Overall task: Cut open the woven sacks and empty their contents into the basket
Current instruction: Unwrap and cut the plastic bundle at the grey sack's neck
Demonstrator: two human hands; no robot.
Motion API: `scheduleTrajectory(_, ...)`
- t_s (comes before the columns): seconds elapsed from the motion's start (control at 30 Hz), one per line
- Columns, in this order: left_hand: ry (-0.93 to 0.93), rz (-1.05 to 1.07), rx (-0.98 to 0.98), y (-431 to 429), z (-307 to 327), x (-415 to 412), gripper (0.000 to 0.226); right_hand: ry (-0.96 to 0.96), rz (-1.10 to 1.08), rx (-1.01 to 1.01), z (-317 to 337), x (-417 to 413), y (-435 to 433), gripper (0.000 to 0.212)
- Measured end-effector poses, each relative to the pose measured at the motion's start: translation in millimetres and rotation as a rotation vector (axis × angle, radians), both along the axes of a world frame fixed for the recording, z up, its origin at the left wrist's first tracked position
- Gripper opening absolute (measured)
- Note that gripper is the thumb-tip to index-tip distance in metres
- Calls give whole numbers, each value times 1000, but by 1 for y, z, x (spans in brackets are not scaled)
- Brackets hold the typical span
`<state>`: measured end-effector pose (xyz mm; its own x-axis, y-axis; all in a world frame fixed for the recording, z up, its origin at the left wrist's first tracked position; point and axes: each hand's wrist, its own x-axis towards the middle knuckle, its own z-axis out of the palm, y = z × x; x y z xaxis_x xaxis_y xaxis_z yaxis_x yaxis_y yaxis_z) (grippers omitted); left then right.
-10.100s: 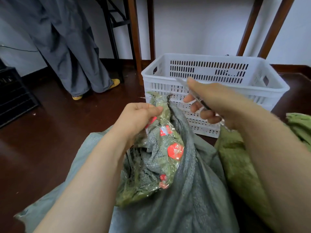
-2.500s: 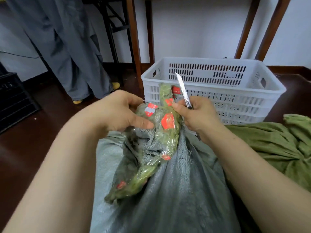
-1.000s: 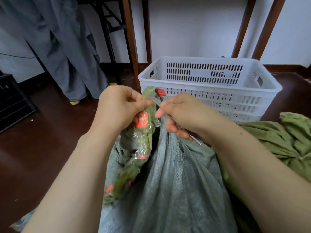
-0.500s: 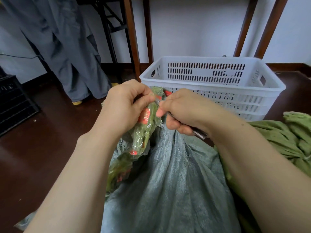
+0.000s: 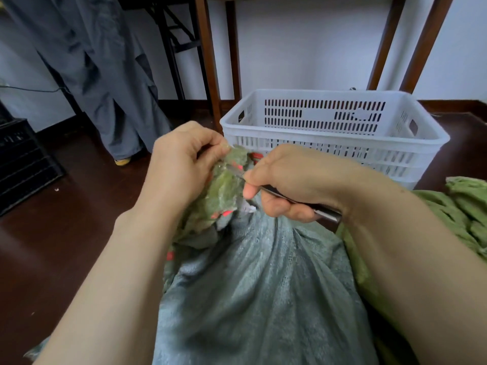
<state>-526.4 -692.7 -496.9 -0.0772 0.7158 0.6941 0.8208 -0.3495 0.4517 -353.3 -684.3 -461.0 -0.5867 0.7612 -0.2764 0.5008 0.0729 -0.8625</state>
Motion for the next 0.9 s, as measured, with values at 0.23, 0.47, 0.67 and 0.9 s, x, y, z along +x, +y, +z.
scheduleTrajectory(0.23, -54, -120, -5, -3, 5, 17, 7, -41, 21, 81, -4, -2, 5, 23)
scheduleTrajectory(0.47, -348, 73, -181, 1, -1, 3, 19, 74, -77, -136, -9, 33, 24, 24)
scheduleTrajectory(0.67, -617, -28, -303, 2, 4, 18, 26, 408, -498, -227, -51, 7, 32, 51)
scheduleTrajectory(0.9, -724, -161, -393, -5, 7, 24, 30, 624, -494, -334, -68, -14, 26, 38)
